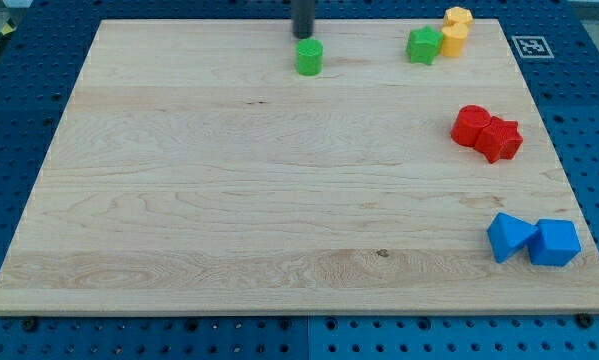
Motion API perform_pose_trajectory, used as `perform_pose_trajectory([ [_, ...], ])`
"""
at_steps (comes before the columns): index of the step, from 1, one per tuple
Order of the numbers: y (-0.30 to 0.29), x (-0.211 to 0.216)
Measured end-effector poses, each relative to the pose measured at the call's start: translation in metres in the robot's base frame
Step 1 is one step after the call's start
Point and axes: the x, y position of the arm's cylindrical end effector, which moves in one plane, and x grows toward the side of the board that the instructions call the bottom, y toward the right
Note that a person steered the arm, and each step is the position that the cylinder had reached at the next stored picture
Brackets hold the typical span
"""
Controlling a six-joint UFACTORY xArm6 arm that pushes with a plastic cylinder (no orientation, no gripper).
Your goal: Push the green circle closer to the group of blocks
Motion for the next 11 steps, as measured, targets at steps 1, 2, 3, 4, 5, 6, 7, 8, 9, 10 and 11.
perform_pose_trajectory([
  [1,-0.036,0.042],
  [2,-0.025,0.066],
  [3,0.002,0.066],
  [4,0.034,0.066],
  [5,0.071,0.066],
  [6,0.092,0.059],
  [7,0.111,0.053],
  [8,0.133,0.048],
  [9,0.136,0.041],
  [10,0.124,0.026],
  [11,0.124,0.016],
])
